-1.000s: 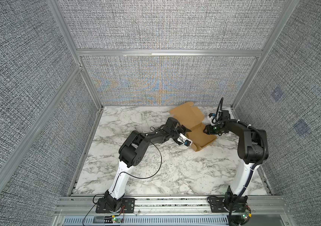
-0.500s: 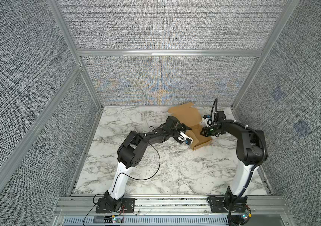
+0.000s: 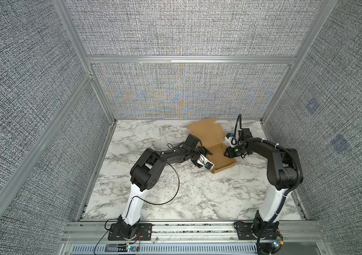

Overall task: Assemble paper box
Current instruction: First fold the bottom flaps of a flat cardboard box at the center of the table.

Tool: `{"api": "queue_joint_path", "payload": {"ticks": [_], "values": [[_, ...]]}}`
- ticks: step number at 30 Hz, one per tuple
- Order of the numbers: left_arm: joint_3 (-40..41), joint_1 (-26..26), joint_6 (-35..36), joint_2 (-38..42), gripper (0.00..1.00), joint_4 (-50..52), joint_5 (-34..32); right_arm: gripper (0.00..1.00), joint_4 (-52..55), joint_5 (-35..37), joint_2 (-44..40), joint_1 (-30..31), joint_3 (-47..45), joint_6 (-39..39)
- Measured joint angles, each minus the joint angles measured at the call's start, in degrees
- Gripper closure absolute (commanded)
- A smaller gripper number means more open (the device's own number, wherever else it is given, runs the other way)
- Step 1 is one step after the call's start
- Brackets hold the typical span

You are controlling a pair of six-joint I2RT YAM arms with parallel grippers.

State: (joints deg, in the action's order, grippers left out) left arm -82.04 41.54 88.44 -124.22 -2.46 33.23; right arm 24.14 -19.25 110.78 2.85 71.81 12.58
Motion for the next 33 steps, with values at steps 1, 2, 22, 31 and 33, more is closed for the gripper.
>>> {"api": "queue_joint_path", "payload": {"ticks": [1, 2, 22, 31, 33], "values": [[0.02, 0.00, 0.11, 0.02, 0.25, 0.28, 0.00, 0.68, -0.13, 0.00, 0.00, 0.07, -0.22, 0.09], [0.02, 0.02, 0.15, 0.11, 0.25, 0.50, 0.00, 0.68, -0.24, 0.07, -0.02, 0.13, -0.48, 0.13], [-2.03, 0.37, 0.02, 2.29, 0.21, 4.33, -0.70, 0.68, -2.19, -0.13, 0.98, 0.42, -1.36, 0.37], [-1.53, 0.42, -0.20, 2.40, 0.01, 4.37, -2.27, 0.69, -2.27, -0.33, 1.27, 0.42, -0.98, 0.57], [-1.86, 0.42, 0.09, 2.80, 0.01, 4.46, -2.73, 0.69, -2.16, -0.31, 1.27, 0.42, -0.92, 0.63]]}}
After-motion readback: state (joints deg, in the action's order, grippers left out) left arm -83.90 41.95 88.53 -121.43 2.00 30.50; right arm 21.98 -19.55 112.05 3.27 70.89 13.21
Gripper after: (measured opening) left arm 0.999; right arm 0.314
